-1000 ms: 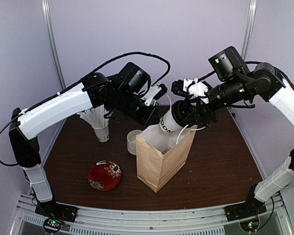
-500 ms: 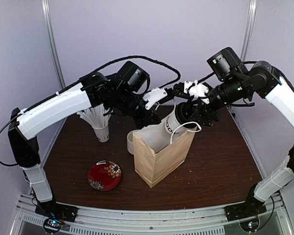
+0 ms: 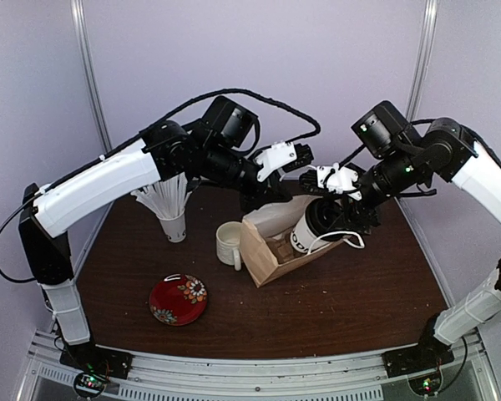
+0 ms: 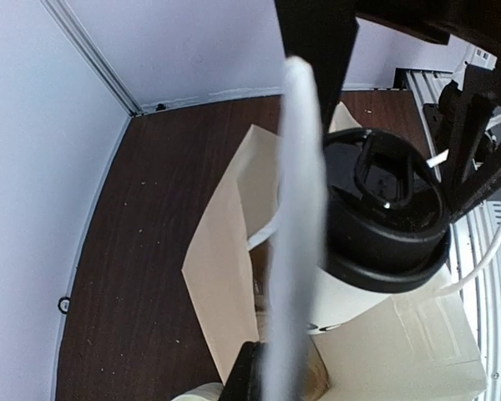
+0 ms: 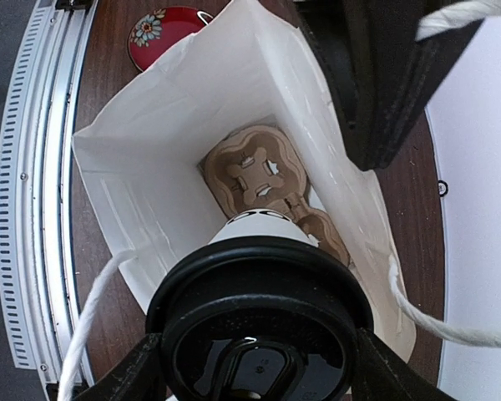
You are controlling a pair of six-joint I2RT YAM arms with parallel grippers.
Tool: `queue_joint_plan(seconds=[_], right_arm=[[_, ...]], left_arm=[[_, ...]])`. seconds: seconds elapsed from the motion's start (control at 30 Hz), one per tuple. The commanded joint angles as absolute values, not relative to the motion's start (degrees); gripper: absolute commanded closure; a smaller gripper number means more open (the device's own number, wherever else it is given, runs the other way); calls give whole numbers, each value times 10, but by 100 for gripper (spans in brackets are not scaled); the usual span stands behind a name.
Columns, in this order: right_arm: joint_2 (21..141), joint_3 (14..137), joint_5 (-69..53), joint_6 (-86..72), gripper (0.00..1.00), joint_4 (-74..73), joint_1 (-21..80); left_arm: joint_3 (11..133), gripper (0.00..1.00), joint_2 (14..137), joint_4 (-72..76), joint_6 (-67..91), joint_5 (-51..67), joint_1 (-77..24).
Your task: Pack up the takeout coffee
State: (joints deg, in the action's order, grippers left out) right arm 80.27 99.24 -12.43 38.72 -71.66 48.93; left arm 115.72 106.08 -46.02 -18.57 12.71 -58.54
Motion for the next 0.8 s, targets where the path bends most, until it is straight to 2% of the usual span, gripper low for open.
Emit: queue_joint_plan(seconds=[0.0, 0.17, 0.2, 0.3, 0.37, 0.47, 0.6, 0.77], right_arm=[[783, 957, -99, 397, 56, -701, 503], [776, 920, -85, 413, 57, -700, 517], [775, 915, -85, 416, 57, -702, 521], [774, 908, -85, 422, 57, -710, 535], [772, 904, -79, 426, 57, -713, 544], [768, 899, -72, 436, 57, -721, 555], [764, 908, -86, 447, 57, -741, 565], [764, 924, -78, 433, 57, -733, 567]], left_arm=[[1190, 100, 1075, -404, -209, 138, -590], [1174, 96, 1074, -394, -200, 142, -592], [1170, 93, 1073, -389, -198, 141, -592], [1155, 62, 1069, -376, -192, 138, -592], [1150, 51, 1064, -373, -185, 138, -592], [1126, 39, 1042, -366, -175, 148, -592], [1065, 30, 1001, -317, -154, 153, -592], [1052, 31, 996, -314, -138, 141, -592]])
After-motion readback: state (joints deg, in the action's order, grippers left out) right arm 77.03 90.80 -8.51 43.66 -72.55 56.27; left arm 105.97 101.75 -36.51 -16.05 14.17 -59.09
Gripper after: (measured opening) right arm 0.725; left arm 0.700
